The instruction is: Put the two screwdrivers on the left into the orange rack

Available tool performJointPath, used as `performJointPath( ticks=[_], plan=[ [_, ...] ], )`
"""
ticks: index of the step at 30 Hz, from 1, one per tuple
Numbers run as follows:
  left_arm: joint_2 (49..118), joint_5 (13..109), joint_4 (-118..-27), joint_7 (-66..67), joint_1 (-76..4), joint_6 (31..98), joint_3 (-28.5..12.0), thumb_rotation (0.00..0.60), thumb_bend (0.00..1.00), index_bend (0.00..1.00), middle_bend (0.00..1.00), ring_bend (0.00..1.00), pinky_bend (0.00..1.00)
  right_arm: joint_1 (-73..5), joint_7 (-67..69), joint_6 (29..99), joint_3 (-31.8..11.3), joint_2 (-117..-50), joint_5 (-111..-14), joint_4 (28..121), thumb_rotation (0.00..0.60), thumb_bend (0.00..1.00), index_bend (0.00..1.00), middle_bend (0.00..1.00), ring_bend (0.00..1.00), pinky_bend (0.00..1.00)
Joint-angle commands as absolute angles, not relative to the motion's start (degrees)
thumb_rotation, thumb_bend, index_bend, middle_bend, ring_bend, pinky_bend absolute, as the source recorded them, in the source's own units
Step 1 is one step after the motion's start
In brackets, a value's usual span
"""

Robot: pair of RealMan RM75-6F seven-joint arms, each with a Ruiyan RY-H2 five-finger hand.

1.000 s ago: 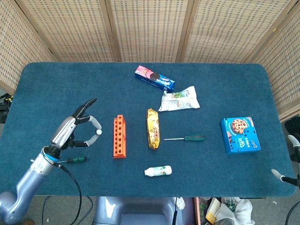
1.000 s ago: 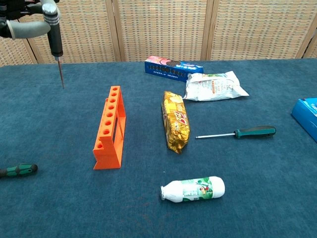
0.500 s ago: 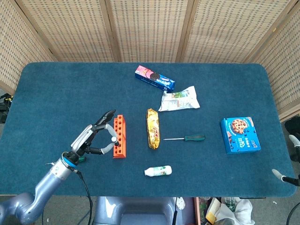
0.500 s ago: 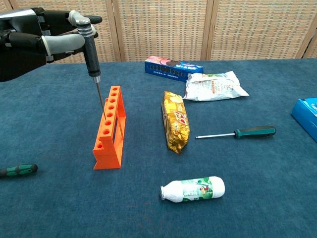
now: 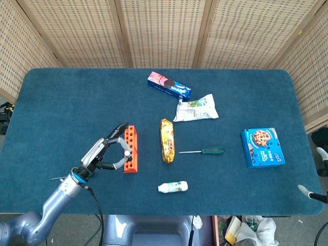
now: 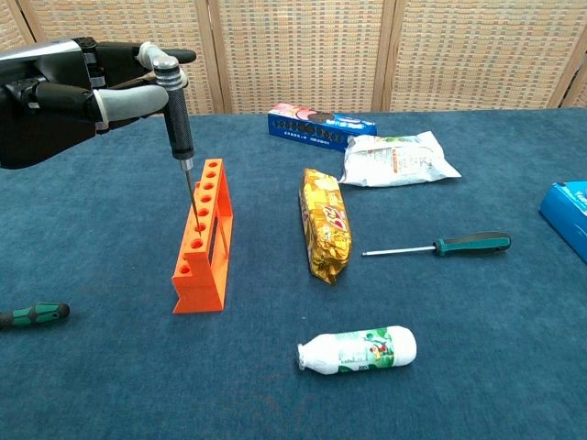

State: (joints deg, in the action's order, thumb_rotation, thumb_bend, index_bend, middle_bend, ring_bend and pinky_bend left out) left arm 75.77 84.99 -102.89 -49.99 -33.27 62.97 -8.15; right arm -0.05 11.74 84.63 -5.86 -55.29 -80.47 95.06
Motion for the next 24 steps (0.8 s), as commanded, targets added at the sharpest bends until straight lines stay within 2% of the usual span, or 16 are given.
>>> performJointPath(
  ticks=[1,24],
  plan=[
    [75.84,84.84,-102.76,-50.07,-33.31,62.78,-8.06,0.6,0.41,0.67,0.0,0.0,0.0,-0.08,11.6,84.59,-5.85,-55.33,-80.46,95.06,0.6,0.0,0.0,0.0,0.0,0.0],
    [77.55,83.79,-100.47,-48.88,-33.53,61.33,-7.02,0.6,0.41,0.67,0.0,0.0,0.0,-0.08,11.68,84.62,-5.81,-55.26,-80.45,95.14,0.6,0.0,0.0,0.0,0.0,0.0]
  ],
)
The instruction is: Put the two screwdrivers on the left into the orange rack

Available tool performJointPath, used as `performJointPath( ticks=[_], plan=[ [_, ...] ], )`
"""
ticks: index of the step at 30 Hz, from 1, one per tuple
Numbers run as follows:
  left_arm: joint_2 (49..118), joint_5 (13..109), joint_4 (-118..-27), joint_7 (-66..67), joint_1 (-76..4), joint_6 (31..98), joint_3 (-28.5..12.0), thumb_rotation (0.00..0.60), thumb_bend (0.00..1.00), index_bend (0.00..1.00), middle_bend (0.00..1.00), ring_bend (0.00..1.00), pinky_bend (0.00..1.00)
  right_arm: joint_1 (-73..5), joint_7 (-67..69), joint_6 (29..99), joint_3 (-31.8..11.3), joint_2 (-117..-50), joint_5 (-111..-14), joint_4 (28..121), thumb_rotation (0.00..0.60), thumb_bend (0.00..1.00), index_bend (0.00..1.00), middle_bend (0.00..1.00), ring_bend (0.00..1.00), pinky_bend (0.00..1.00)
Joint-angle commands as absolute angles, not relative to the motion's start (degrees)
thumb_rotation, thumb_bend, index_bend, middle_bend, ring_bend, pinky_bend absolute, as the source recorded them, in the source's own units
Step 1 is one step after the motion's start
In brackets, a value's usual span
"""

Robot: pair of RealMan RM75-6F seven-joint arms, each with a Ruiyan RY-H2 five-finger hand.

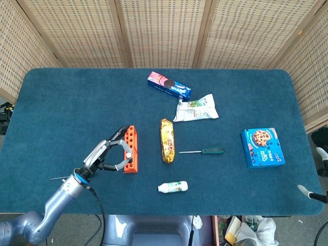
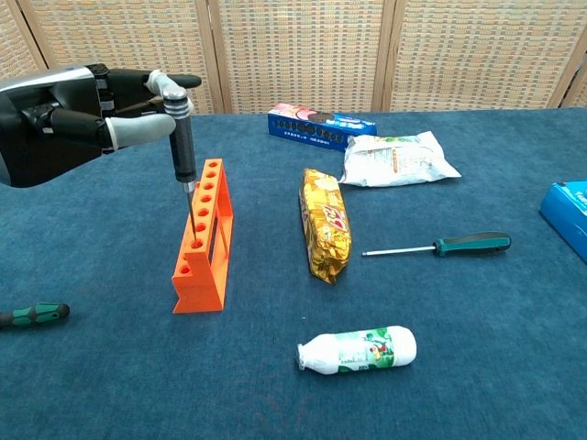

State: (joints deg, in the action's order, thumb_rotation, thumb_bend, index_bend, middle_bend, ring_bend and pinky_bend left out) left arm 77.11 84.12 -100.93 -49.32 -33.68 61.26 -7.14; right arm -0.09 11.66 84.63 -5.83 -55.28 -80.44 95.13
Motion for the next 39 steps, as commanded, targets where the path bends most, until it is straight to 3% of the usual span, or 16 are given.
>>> performJointPath(
  ticks=[1,14,39],
  plan=[
    [77.89,83.66,-100.14,-48.73,-33.46,61.33,-6.93,0.6,0.41,0.67,0.0,0.0,0.0,-0.08,11.69,84.61,-5.81,-55.26,-80.45,95.14,0.6,0.0,0.0,0.0,0.0,0.0],
    [83.73,82.91,-92.63,-50.72,-33.31,59.86,-5.77,0.6,0.41,0.68,0.0,0.0,0.0,-0.29,11.41,84.16,-5.8,-55.39,-80.15,95.1,0.6,0.0,0.0,0.0,0.0,0.0],
    [85.12,82.34,-90.98,-47.2,-32.9,59.32,-5.65,0.6,0.41,0.68,0.0,0.0,0.0,-0.28,12.22,84.08,-5.76,-55.08,-80.26,94.97,0.6,0.0,0.0,0.0,0.0,0.0]
  ],
)
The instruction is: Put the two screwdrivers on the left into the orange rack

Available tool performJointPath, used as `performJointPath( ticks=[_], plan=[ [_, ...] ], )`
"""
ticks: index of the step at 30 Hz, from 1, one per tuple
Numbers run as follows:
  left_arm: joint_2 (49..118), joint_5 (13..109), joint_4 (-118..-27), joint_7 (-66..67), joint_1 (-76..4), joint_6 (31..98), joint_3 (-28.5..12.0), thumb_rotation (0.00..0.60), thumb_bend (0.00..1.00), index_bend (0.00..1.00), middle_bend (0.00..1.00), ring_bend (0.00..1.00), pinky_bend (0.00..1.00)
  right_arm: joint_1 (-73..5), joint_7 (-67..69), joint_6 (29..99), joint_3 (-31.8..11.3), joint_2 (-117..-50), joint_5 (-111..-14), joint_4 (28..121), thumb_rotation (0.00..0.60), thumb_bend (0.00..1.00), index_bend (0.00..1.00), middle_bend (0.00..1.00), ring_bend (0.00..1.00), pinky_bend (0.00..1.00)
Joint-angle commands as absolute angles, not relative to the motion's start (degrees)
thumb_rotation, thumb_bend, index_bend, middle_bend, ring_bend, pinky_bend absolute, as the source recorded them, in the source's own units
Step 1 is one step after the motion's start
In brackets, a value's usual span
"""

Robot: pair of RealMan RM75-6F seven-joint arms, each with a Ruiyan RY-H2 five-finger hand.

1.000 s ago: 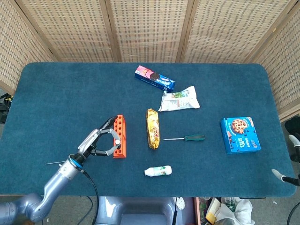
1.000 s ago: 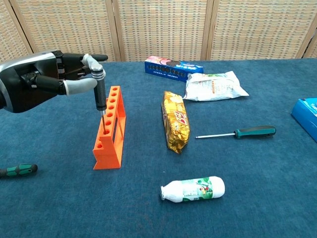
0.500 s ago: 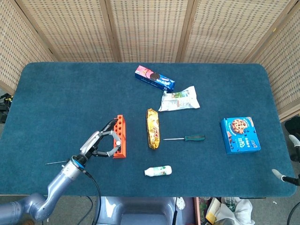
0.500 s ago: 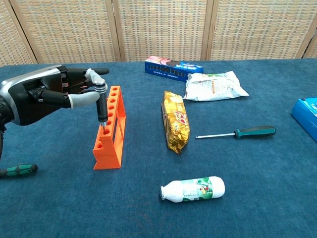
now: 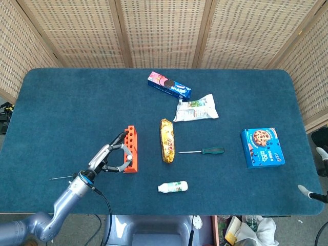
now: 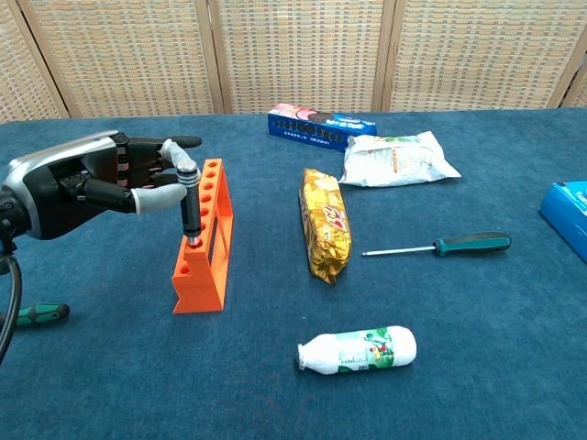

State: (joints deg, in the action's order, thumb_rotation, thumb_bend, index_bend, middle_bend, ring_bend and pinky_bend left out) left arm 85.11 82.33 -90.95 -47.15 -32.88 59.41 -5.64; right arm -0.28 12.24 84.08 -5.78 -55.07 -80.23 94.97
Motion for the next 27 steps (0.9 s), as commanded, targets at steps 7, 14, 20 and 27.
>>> performJointPath(
  ticks=[7,14,20,27],
  plan=[
    [85.33,82.73,-91.21,-47.44,-32.97,59.27,-5.76,0.6,0.41,0.68,0.0,0.0,0.0,-0.28,12.24,84.11,-5.77,-55.05,-80.24,94.99,0.6,0.0,0.0,0.0,0.0,0.0],
    [85.6,82.26,-91.18,-46.66,-33.08,58.61,-5.74,0.6,0.41,0.68,0.0,0.0,0.0,-0.24,12.47,84.17,-5.78,-54.95,-80.25,94.96,0.6,0.0,0.0,0.0,0.0,0.0],
    [85.78,82.07,-90.94,-45.67,-33.09,58.33,-5.7,0.6,0.41,0.66,0.0,0.0,0.0,-0.19,12.69,84.21,-5.77,-54.85,-80.31,94.97,0.6,0.0,0.0,0.0,0.0,0.0],
    [84.62,84.96,-90.75,-47.28,-33.27,58.52,-4.63,0.6,0.2,0.14,0.0,0.0,0.0,-0.23,12.69,84.14,-5.76,-54.84,-80.29,94.97,0.6,0.0,0.0,0.0,0.0,0.0]
  ],
)
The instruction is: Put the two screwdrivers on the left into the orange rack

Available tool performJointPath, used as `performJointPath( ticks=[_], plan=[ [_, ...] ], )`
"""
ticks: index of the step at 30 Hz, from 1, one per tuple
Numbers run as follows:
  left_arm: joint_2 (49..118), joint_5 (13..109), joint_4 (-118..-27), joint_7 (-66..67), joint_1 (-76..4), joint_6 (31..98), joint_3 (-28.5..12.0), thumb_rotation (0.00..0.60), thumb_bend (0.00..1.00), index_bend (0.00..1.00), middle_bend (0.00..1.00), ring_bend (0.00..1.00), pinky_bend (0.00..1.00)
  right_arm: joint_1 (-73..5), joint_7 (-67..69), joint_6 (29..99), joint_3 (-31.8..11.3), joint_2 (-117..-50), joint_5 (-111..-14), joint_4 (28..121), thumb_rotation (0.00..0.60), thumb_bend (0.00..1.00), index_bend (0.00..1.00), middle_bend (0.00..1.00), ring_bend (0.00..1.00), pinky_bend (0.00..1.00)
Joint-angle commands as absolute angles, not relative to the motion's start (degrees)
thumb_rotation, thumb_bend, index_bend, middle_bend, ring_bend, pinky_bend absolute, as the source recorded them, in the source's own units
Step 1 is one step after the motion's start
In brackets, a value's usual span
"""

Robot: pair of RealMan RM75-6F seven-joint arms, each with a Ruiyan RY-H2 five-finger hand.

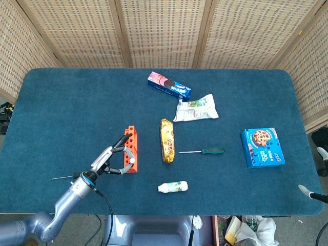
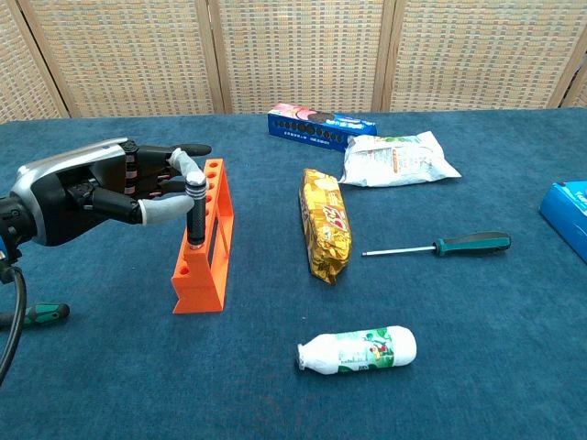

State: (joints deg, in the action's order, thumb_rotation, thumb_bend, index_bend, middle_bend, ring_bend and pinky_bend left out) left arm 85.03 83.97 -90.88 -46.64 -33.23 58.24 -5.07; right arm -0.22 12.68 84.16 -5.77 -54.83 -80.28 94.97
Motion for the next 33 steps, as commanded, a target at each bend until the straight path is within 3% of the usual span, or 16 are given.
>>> performJointPath(
  ticks=[1,6,14,18,25,33],
  plan=[
    [84.32,85.69,-90.85,-47.9,-33.22,58.95,-4.47,0.6,0.16,0.1,0.0,0.0,0.0,-0.23,12.66,84.14,-5.75,-54.83,-80.32,94.99,0.6,0.0,0.0,0.0,0.0,0.0],
    [82.13,88.73,-91.64,-49.05,-32.83,61.28,-3.66,0.6,0.0,0.0,0.0,0.0,0.0,-0.19,12.83,84.19,-5.76,-54.75,-80.32,95.04,0.6,0.0,0.0,0.0,0.0,0.0],
    [75.17,92.43,-97.03,-44.14,-31.91,66.64,-4.09,0.6,0.01,0.0,0.0,0.0,0.0,-0.04,13.2,84.53,-5.67,-54.54,-80.71,95.28,0.6,0.0,0.0,0.0,0.0,0.0],
    [70.26,92.93,-101.72,-34.94,-33.02,65.47,-4.88,0.6,0.11,0.0,0.0,0.0,0.0,-0.03,13.22,84.58,-5.61,-54.51,-80.86,95.35,0.6,0.0,0.0,0.0,0.0,0.0],
    [64.94,83.31,-113.11,-7.77,-37.81,57.79,-9.43,0.6,0.0,0.0,0.0,0.0,0.0,-0.15,12.6,84.45,-5.54,-54.72,-80.89,95.47,0.6,0.0,0.0,0.0,0.0,0.0],
    [65.11,71.29,-117.53,8.08,-43.22,53.41,-12.38,0.6,0.0,0.0,0.0,0.0,0.0,-0.25,12.5,84.17,-5.73,-54.8,-80.26,95.28,0.6,0.0,0.0,0.0,0.0,0.0]
  ],
)
